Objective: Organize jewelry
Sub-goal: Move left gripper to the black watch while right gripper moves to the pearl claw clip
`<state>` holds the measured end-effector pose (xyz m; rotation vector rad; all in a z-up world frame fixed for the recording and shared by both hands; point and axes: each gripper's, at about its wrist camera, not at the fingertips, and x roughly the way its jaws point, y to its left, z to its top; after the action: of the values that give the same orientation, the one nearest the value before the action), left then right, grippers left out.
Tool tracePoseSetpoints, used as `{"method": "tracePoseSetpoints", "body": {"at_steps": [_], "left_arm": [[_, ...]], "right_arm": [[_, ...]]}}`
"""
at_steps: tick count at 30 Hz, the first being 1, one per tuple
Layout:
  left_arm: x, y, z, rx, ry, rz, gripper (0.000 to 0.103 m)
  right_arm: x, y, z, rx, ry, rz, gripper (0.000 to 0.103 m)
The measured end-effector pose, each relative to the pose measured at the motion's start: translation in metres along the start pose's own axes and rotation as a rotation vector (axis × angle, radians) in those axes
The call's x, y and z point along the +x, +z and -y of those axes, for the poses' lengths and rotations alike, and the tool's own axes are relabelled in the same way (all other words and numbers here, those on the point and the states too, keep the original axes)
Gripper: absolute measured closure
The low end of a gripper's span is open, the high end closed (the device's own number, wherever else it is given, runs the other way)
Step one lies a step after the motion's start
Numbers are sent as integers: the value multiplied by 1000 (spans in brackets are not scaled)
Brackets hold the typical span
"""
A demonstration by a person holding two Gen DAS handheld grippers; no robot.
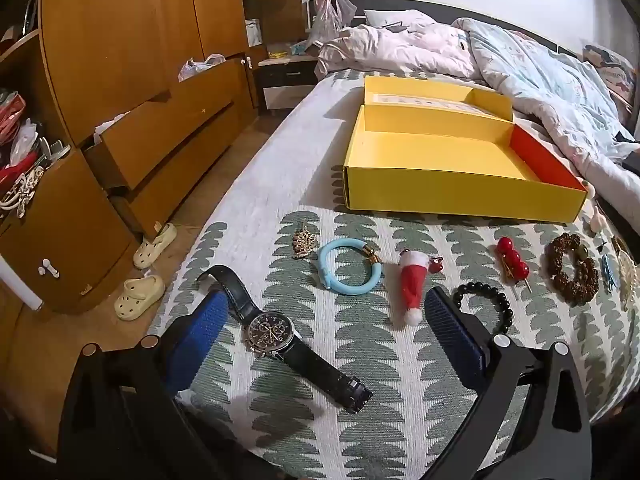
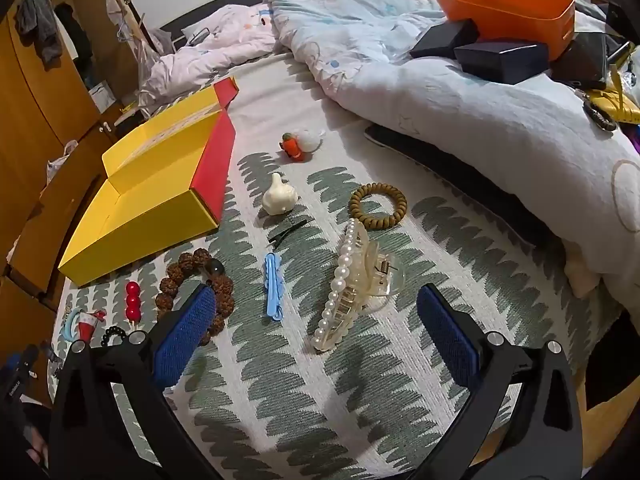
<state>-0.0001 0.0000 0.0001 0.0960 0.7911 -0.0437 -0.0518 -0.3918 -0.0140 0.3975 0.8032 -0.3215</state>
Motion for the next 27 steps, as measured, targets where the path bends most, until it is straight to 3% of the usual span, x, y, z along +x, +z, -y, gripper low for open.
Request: {"method": "tracePoseSetpoints", "body": {"at_steps": [14, 21, 27], "left_arm": [[-1, 2, -10, -2, 29, 8, 6], [6, 7, -45, -65, 24, -42, 6], [20, 3, -83, -137, 49, -132, 6]], "right_arm": [[-2, -4, 1, 9, 7, -8, 3], [-1, -3, 4, 13, 9, -12, 3], [0, -4, 5, 9, -1, -16, 3]]}}
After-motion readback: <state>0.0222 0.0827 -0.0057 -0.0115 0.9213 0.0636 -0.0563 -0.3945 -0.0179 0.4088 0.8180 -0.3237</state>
